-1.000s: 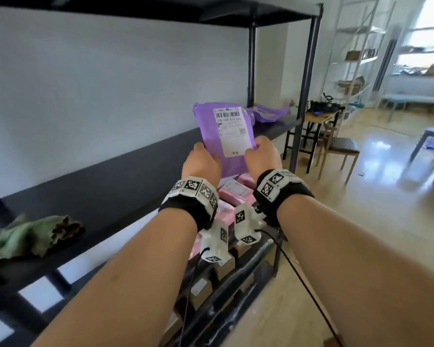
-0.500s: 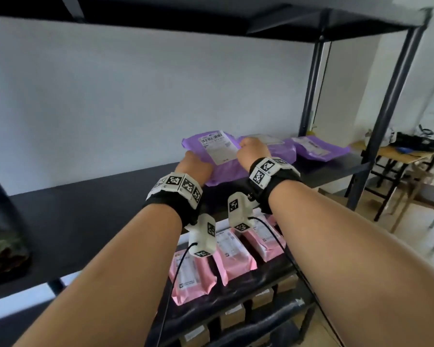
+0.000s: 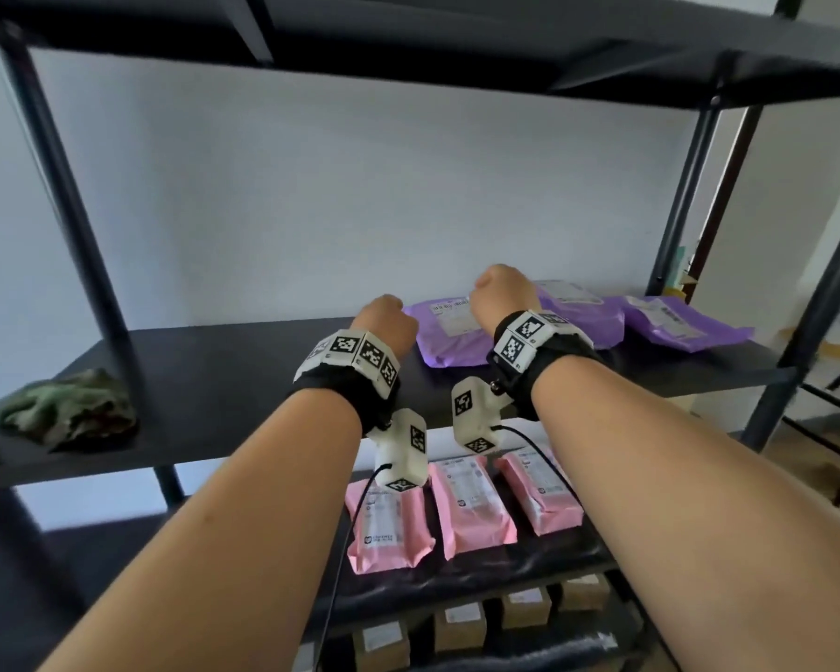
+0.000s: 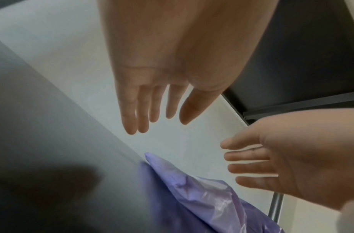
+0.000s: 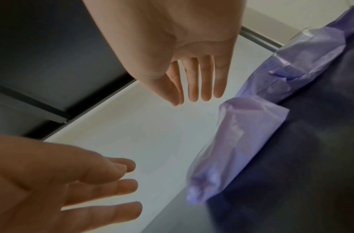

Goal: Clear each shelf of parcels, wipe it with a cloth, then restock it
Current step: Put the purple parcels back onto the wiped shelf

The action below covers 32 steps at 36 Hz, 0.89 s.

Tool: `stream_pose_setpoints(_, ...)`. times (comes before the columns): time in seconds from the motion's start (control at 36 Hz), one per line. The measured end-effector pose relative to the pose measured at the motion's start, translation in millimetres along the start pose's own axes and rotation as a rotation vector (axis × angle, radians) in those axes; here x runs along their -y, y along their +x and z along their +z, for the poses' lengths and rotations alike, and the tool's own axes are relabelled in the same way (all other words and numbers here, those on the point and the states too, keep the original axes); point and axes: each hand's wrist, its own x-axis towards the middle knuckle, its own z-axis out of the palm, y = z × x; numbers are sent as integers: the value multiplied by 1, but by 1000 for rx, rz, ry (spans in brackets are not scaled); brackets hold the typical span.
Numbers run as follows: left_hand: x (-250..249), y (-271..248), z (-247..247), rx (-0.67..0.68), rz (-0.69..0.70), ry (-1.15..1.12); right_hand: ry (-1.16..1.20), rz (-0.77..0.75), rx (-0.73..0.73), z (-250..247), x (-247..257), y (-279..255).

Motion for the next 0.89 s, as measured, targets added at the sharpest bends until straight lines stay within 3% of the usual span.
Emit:
stream_pose_setpoints(0.28, 63, -57, -65, -151, -3, -24, 180, -140, 56, 27, 64, -76)
stream_pose_setpoints(0.5, 146, -139, -145, -294, -59, -35, 315, -218, 128, 71, 146, -165)
stream_pose_setpoints(0.69, 246, -221, -207, -349, -205, 42, 395, -290, 204, 123, 214, -268)
stream_pose_setpoints(0.89, 339, -282, -250, -341, -389, 62, 374, -301, 381, 183, 265, -354)
